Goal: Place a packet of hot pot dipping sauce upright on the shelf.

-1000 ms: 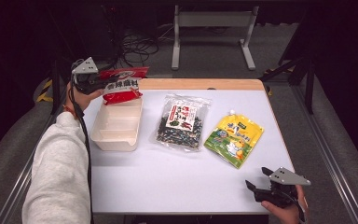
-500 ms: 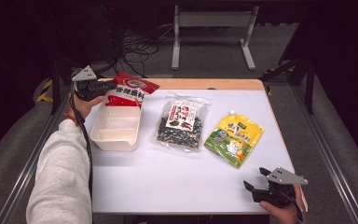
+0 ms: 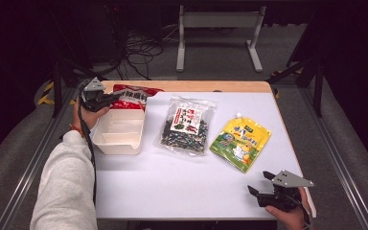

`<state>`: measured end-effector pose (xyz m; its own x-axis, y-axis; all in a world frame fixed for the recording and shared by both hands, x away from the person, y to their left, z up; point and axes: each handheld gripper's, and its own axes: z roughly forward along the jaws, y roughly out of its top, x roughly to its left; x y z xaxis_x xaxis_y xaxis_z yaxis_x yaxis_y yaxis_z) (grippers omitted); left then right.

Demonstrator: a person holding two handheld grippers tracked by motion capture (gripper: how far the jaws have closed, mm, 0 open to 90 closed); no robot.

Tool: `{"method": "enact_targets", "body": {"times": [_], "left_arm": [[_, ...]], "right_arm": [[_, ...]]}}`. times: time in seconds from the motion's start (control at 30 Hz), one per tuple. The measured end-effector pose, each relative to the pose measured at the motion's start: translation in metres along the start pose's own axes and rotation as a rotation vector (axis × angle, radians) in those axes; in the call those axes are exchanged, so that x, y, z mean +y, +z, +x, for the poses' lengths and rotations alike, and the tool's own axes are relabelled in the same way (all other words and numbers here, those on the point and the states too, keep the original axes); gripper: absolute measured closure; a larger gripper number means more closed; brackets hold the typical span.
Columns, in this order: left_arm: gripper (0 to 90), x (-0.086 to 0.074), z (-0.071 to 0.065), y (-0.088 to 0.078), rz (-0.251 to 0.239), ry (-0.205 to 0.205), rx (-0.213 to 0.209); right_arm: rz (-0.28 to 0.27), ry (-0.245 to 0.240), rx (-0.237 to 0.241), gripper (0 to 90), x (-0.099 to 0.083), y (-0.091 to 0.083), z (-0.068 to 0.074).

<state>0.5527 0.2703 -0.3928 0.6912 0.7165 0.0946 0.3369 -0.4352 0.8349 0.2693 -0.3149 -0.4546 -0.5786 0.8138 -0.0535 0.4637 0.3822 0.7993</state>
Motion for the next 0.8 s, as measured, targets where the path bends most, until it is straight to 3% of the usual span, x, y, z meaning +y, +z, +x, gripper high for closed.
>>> {"method": "enact_targets", "body": {"times": [0.17,0.27,0.33,0.43,0.6,0.7,0.77,0.8], "left_arm": [[89.9,-0.003,0.002,0.001,-0.012,-0.043,-0.011],[87.4,-0.003,0.002,-0.003,-0.044,-0.051,-0.008],[83.4,-0.003,0.002,-0.008,-0.083,-0.086,0.015],[78.9,-0.004,0.001,-0.014,-0.074,-0.063,0.019],[69.6,-0.009,-0.007,-0.03,-0.108,-0.096,0.061],[64.4,-0.01,-0.016,-0.045,-0.121,-0.082,0.093],[63.6,-0.011,-0.021,-0.052,-0.143,-0.078,0.088],[58.7,-0.011,-0.024,-0.055,-0.154,-0.077,0.092]], "right_arm": [[0.0,0.004,0.001,22.3,0.001,0.001,-0.001],[-0.001,0.009,-0.004,22.4,0.002,0.001,-0.004],[-0.003,0.015,-0.005,22.5,0.003,0.001,-0.007],[-0.002,0.024,-0.013,23.2,0.006,0.003,-0.012],[-0.009,0.044,-0.021,23.6,0.012,0.005,-0.02],[-0.025,0.061,-0.024,23.9,0.017,0.007,-0.031],[-0.03,0.065,-0.027,24.1,0.019,0.007,-0.034],[-0.038,0.063,-0.031,24.2,0.023,0.008,-0.04]]}}
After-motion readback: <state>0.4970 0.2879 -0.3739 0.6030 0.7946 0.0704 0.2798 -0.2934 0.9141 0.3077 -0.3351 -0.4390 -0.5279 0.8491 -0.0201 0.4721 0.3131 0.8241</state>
